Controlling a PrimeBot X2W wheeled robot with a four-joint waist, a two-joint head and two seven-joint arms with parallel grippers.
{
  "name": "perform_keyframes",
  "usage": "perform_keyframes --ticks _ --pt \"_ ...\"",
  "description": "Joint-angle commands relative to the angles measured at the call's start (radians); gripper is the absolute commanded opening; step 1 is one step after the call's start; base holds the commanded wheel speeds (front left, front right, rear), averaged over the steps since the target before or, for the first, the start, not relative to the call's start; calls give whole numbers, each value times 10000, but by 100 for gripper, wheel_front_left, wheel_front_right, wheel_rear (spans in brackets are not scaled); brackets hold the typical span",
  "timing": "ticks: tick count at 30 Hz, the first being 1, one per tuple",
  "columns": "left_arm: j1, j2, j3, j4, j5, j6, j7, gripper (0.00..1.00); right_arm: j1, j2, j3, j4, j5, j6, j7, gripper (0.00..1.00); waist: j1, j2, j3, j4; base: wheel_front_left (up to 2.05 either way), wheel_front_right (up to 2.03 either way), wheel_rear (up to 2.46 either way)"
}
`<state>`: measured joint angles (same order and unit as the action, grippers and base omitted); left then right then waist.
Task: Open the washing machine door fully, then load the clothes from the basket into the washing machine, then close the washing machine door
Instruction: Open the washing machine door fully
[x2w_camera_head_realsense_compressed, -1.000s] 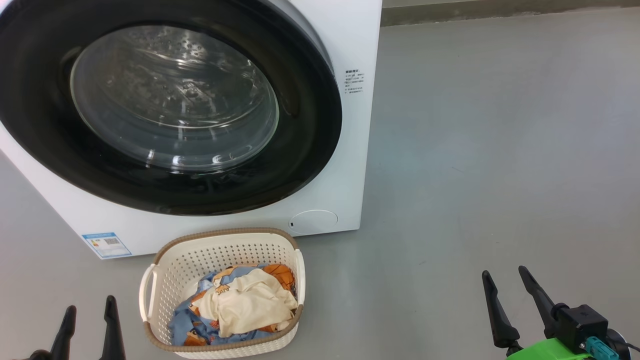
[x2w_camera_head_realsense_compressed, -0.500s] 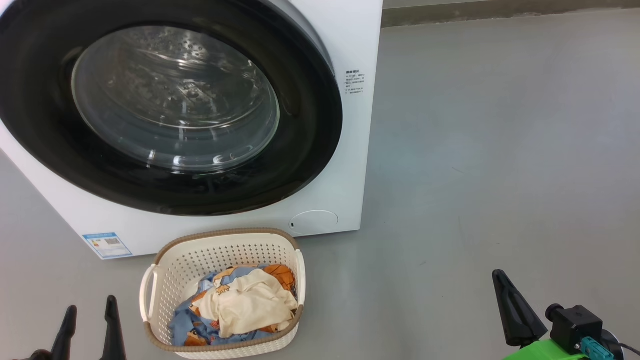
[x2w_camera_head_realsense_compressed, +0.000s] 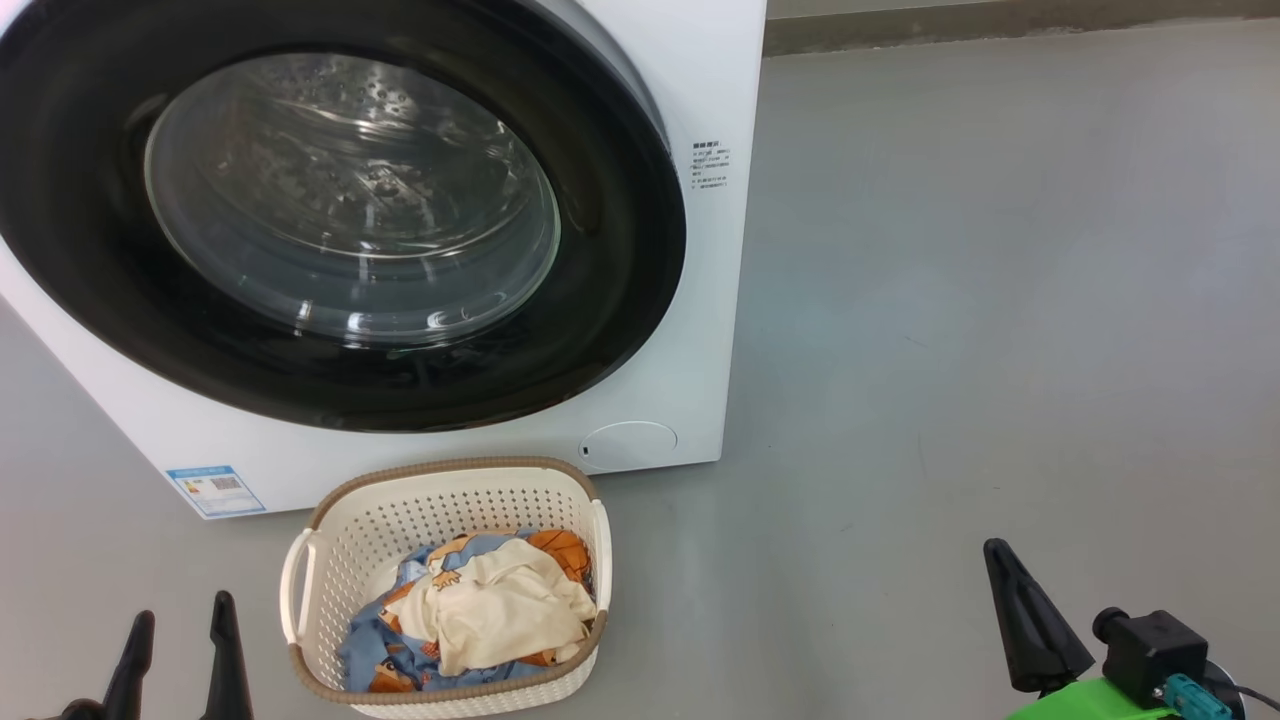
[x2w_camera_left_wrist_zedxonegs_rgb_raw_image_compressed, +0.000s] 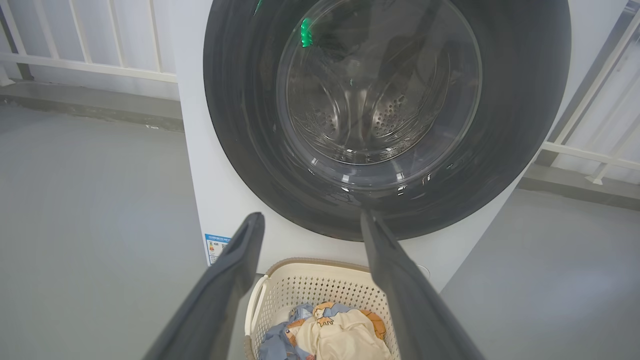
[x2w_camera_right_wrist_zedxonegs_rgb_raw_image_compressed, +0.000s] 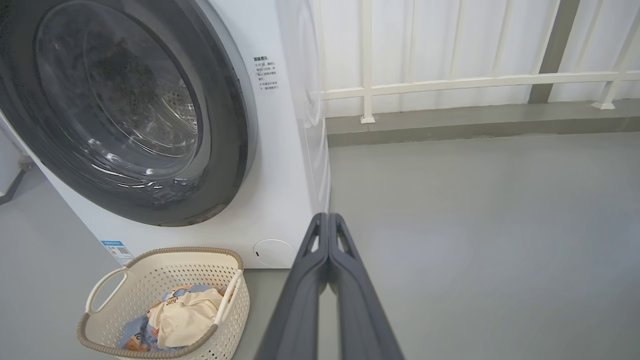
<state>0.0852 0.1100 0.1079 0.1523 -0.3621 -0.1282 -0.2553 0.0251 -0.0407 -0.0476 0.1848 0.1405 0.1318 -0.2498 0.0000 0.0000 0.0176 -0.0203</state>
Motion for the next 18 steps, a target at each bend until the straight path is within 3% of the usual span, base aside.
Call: perform_keyframes --ticks 1,7,13,18 --pt "-112 139 333 -296 67 -25 -65 100 -160 -95 250 -249 195 -11 -120 0 0 0 2 2 0 0 0" --pt "-76 154 385 -298 14 -25 -65 100 -223 -95 -125 -300 2058 -11 -120 0 0 0 23 -12 0 0 0" --pt "104 83 465 -456 -53 -25 -65 100 -386 -95 -1070 -74 5742 -11 -120 0 0 0 72 -24 0 0 0" --pt "188 69 502 -546 -120 -25 -65 100 -762 -95 -2190 929 9121 -11 -120 0 0 0 200 0 0 0 0"
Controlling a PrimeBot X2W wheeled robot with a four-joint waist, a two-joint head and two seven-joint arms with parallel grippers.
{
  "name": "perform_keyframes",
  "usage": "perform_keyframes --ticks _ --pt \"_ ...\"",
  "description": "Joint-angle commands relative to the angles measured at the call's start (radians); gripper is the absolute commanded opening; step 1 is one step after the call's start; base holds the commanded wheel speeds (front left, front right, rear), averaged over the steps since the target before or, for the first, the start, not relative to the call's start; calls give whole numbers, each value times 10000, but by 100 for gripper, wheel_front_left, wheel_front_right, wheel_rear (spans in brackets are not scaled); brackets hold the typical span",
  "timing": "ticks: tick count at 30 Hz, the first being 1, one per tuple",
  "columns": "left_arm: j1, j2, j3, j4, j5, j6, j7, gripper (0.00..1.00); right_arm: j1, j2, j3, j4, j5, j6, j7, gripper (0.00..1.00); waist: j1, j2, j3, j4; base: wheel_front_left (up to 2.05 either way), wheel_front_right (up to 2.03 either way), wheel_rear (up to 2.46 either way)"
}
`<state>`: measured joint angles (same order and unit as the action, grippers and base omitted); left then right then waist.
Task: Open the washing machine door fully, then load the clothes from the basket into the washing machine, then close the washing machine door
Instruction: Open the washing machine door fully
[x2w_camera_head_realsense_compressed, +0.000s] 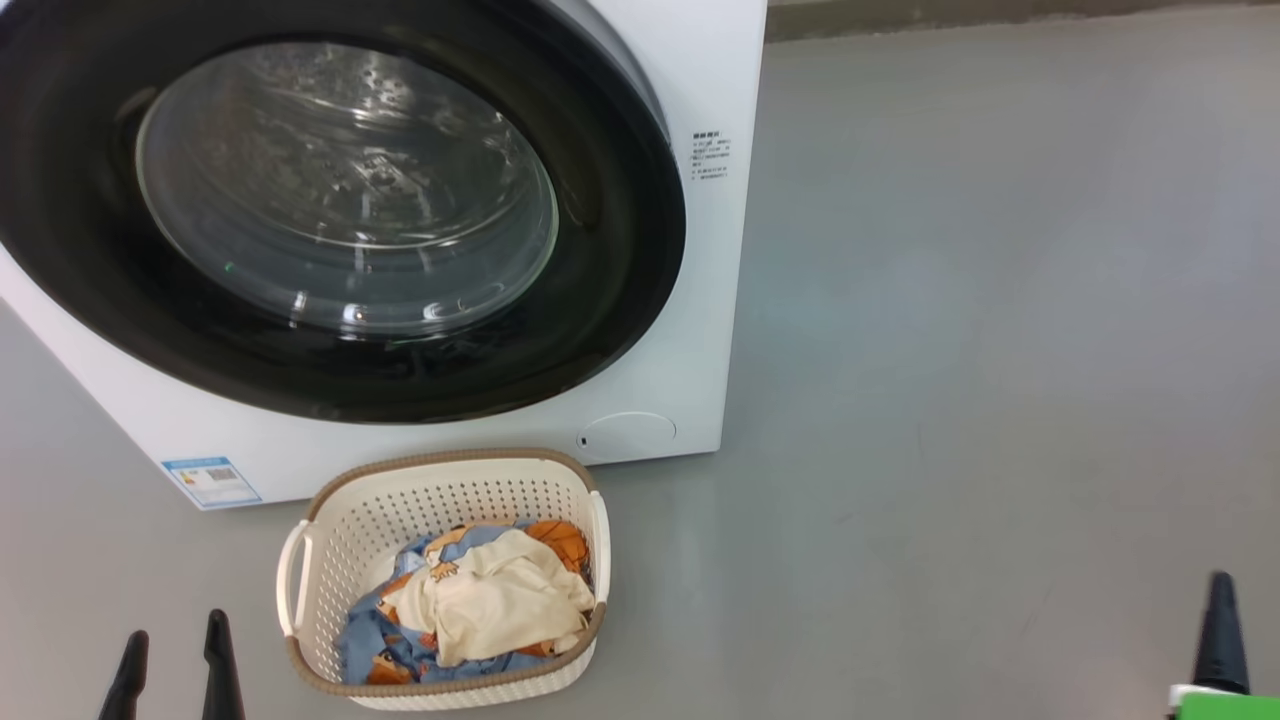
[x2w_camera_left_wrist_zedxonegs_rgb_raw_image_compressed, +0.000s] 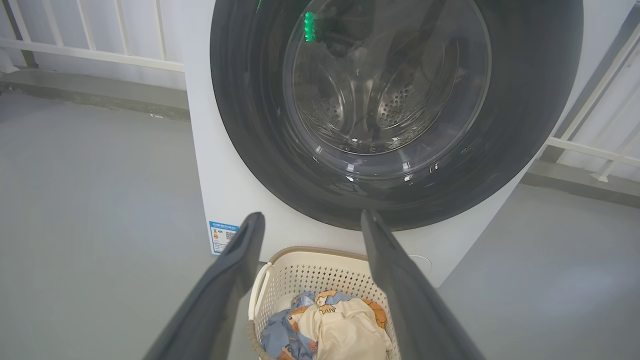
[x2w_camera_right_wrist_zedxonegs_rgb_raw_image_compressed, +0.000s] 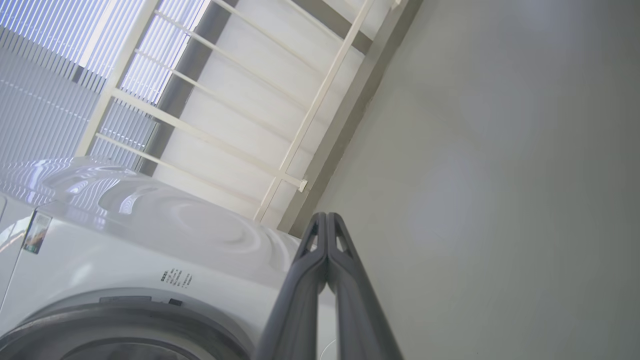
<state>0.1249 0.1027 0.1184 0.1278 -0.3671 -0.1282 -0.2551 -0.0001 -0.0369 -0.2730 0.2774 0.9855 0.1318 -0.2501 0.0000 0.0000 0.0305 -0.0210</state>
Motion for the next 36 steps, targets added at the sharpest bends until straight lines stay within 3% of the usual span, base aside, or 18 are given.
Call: perform_keyframes --ticks 1,7,14,24,36 --pt "-212 152 411 -321 -97 -25 -67 100 -634 -133 -88 284 1305 -11 -116 0 0 0 121 10 0 0 0" --pt "-256 247 339 -477 -244 -25 -67 100 -1324 -133 -321 1230 3689 -11 -116 0 0 0 484 139 0 0 0" --pt "-373 530 123 -607 -463 -25 -67 100 -2150 -640 -604 1581 5329 -11 261 0 0 0 1205 410 0 0 0" --pt "-741 1093 -183 -675 -780 -25 -67 100 -3794 -871 -292 1518 6014 -11 1302 0 0 0 2505 784 0 0 0" --pt "-928 1428 -543 -543 -964 -25 -67 100 -5692 -1170 323 852 6063 -11 2657 0 0 0 3284 1108 0 0 0"
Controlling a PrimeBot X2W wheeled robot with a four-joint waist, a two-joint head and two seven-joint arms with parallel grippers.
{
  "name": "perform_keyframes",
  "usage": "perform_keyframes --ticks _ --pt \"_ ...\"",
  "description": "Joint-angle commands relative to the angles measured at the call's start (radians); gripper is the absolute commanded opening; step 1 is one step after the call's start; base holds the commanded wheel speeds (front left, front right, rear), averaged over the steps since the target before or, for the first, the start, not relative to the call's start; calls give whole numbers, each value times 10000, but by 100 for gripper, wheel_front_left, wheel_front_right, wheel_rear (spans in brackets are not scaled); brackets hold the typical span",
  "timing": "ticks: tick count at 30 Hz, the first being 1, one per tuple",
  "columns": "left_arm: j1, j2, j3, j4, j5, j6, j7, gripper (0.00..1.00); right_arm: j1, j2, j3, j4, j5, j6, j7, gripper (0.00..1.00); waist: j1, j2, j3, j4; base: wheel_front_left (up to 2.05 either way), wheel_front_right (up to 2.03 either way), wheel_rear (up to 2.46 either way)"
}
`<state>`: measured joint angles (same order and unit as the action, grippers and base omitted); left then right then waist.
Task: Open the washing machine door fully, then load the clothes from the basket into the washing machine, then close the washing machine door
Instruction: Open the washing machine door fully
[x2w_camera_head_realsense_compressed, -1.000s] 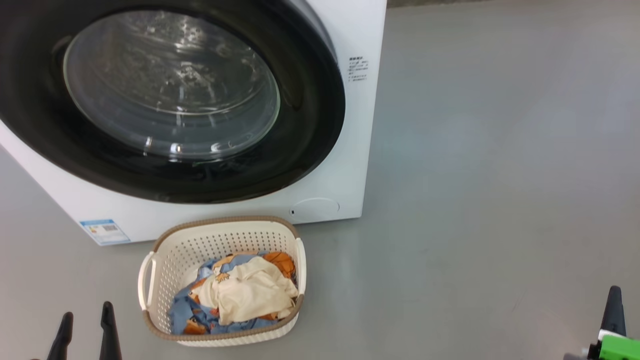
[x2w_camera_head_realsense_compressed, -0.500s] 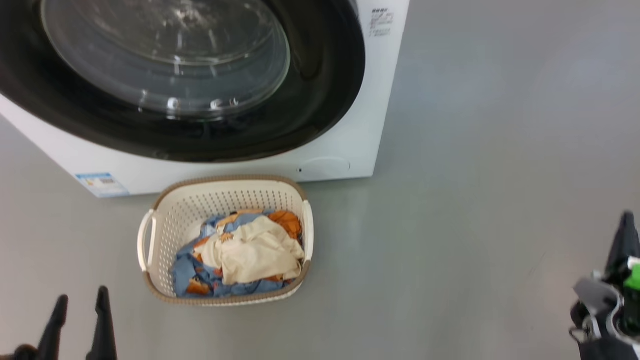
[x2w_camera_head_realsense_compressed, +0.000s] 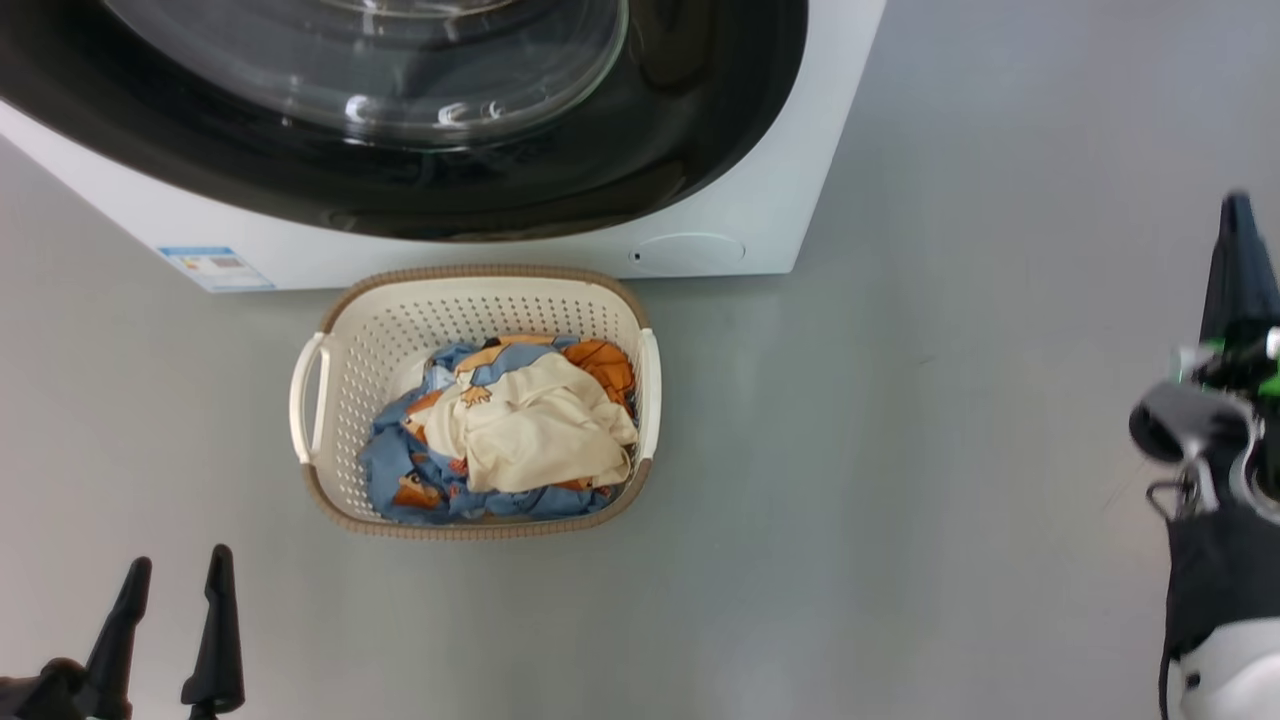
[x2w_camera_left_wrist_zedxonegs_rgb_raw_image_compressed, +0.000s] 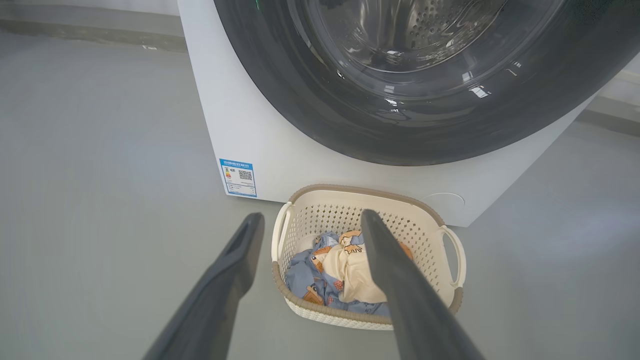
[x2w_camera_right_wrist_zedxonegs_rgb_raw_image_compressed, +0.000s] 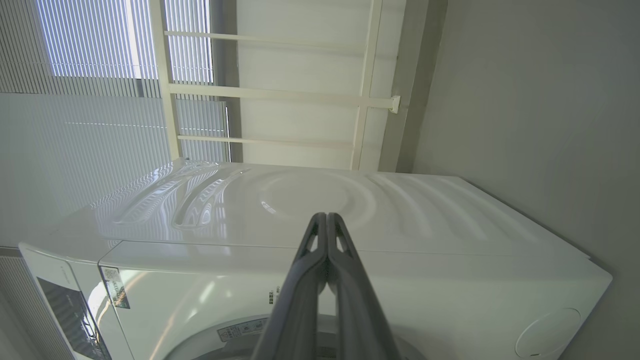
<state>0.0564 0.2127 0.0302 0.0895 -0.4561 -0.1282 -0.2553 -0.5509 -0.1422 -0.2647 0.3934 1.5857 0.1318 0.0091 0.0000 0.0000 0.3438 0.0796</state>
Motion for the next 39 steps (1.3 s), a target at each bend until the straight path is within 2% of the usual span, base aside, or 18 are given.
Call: perform_keyframes --ticks 1,16,30,39 --pt "-247 351 316 -166 -81 -25 -65 100 -386 -166 292 -349 60 -11 175 0 0 0 205 122 0 0 0" --pt "-517 722 123 -57 -240 -25 -65 100 -3174 -218 1845 -706 -234 -11 1785 0 0 0 1229 270 0 0 0" --pt "-727 586 55 5 -359 -25 -65 100 -5028 -571 2841 -476 -478 -11 2857 0 0 0 1644 797 0 0 0" --pt "-772 424 118 8 -429 -25 -65 100 -5454 -646 3388 -247 -411 -11 3686 0 0 0 1928 1119 0 0 0"
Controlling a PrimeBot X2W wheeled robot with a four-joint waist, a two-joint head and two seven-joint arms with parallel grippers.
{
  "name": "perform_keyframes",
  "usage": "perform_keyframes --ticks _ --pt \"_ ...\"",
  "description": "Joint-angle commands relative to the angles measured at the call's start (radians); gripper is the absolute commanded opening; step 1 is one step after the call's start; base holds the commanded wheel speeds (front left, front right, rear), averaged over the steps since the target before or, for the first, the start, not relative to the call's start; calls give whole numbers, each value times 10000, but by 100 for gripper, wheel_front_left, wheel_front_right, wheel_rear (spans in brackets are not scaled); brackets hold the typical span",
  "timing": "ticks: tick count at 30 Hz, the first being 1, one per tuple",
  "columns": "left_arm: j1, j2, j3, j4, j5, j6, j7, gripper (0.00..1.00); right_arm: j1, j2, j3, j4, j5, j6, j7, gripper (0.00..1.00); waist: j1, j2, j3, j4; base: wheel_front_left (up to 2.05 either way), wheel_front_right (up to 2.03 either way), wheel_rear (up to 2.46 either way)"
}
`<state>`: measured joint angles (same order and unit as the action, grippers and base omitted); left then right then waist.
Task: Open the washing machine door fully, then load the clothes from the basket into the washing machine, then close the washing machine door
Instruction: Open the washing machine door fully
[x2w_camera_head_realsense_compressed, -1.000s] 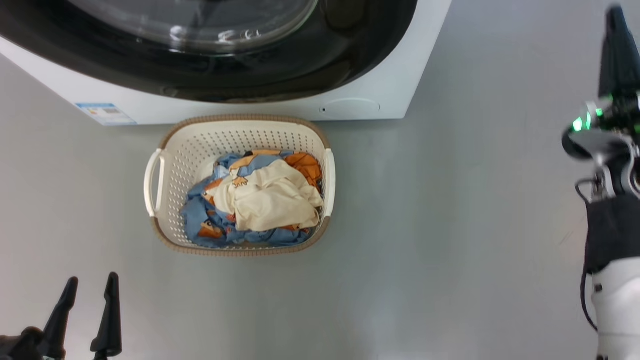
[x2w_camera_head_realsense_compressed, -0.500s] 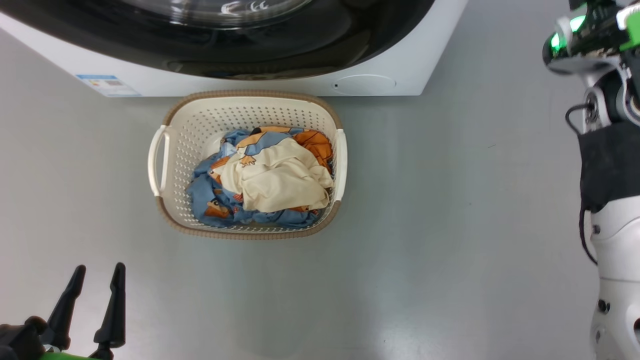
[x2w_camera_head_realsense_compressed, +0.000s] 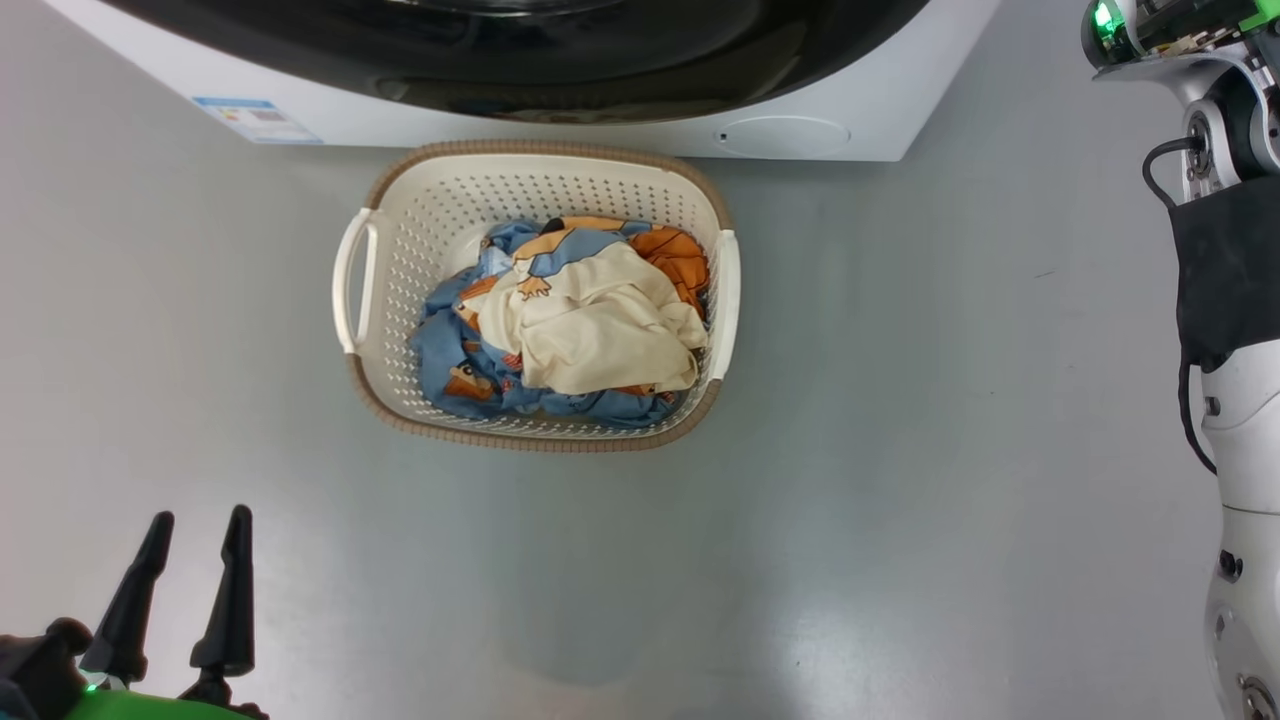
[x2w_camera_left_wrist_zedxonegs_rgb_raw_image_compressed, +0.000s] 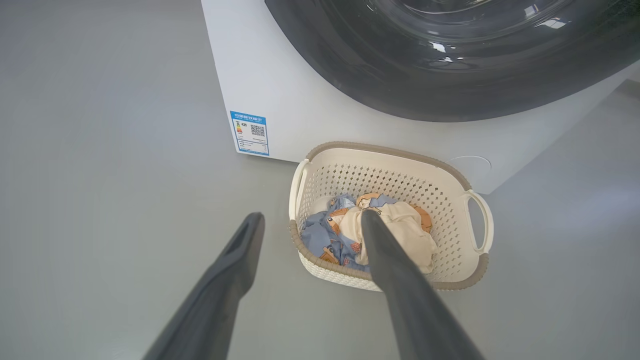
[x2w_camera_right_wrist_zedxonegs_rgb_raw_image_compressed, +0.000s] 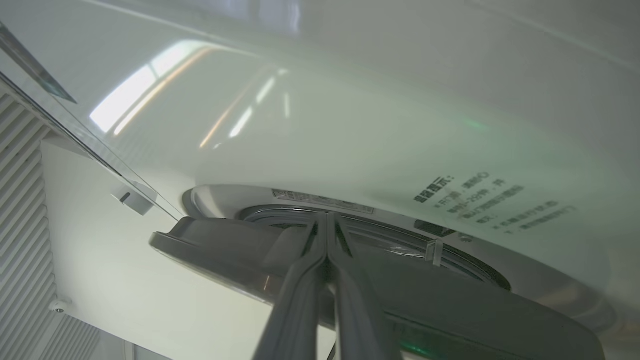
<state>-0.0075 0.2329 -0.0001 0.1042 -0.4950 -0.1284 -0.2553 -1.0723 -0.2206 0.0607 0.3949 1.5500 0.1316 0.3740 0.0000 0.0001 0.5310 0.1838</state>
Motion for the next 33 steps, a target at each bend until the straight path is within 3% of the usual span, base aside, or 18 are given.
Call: perform_keyframes --ticks 1,33 --pt "-131 213 437 -130 -43 -23 -65 100 -277 122 145 -251 -65 -9 46 0 0 -1 72 107 0 0 0" --pt "-270 -68 291 -170 -268 -23 -65 100 -1493 -320 507 201 -319 -9 562 0 0 -1 770 583 0 0 0"
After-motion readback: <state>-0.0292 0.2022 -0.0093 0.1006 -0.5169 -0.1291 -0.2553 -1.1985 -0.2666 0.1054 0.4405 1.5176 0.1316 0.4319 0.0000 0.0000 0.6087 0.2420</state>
